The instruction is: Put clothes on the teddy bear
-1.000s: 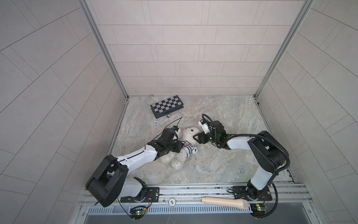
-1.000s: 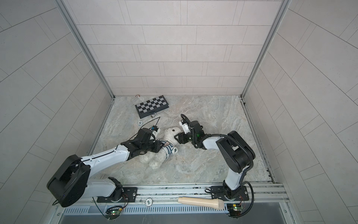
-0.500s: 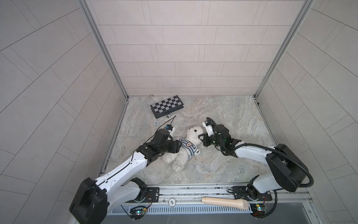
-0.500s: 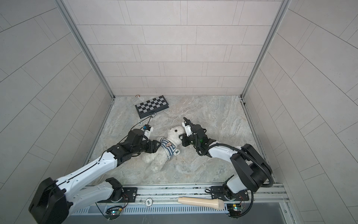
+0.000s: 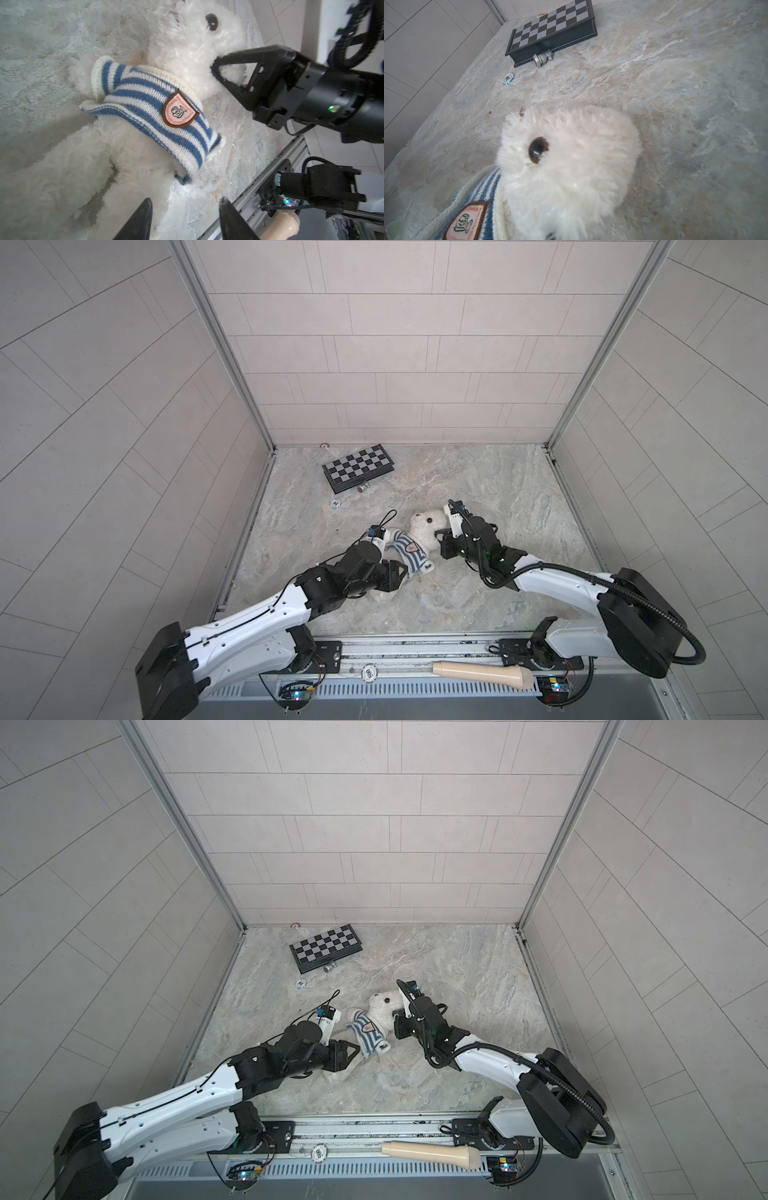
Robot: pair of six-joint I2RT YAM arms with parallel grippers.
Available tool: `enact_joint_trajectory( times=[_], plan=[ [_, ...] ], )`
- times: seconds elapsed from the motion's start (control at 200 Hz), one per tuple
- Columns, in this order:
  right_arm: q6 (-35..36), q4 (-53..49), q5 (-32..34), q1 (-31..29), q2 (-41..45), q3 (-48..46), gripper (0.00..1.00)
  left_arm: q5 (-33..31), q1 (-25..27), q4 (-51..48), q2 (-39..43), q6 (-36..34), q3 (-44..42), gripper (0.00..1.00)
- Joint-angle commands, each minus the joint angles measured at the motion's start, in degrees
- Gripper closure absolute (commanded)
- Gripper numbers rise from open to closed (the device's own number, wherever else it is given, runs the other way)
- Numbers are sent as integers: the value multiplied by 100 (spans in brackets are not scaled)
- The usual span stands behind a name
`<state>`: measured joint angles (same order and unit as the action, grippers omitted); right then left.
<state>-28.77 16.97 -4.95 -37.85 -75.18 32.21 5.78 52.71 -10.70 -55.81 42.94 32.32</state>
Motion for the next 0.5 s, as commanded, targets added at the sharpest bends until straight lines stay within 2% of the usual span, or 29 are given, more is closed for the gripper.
enact_joint_trajectory(
  times=[0.0, 0.16, 0.23, 0.31, 0.401, 0.496],
  plan=[
    [-93, -22, 231, -31, 177, -43, 100, -99, 36, 463, -308, 67, 239, 54],
    [-76, 35, 232, -39, 179, -103, 100, -88, 31, 755, -639, 127, 234, 69],
    [-82, 43, 213, -39, 179, -121, 100, -60, 35, 811, -717, 127, 273, 71],
    [-76, 44, 207, -54, 189, -110, 100, -23, 41, 850, -713, 132, 318, 70],
    [-67, 33, 240, -57, 215, -126, 100, -63, 41, 826, -716, 186, 341, 58],
    [-67, 34, 248, -65, 236, -144, 100, -193, 38, 741, -844, 245, 424, 59]
  ],
)
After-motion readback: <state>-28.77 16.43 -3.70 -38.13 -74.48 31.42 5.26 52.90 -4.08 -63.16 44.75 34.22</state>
